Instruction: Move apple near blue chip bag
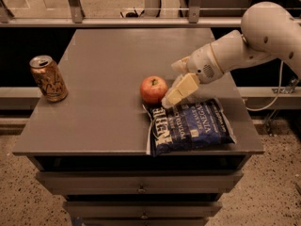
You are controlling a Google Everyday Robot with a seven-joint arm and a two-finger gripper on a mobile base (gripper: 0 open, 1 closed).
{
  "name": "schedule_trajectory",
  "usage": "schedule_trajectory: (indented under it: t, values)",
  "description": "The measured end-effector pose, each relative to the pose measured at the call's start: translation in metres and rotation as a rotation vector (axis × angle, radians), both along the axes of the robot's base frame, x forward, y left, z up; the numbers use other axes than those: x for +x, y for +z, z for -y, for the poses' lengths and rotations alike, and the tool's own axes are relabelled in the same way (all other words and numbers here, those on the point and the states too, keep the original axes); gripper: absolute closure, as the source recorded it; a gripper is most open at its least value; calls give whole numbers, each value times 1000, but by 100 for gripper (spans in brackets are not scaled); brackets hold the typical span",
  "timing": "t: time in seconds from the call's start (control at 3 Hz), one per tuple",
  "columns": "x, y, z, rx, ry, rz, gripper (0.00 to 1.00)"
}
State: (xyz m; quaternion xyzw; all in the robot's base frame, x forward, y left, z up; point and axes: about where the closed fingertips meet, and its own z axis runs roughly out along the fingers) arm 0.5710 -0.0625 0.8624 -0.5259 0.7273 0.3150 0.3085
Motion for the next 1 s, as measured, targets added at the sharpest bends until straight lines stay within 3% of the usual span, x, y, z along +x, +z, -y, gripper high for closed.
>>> schedule_trajectory:
  t: [0.33, 0.67, 1.0]
  values:
    - [21, 7, 55, 61, -96, 71, 0]
    - [65, 36, 160, 110, -233, 244, 0]
    - [91, 64, 211, 130, -319, 345, 0]
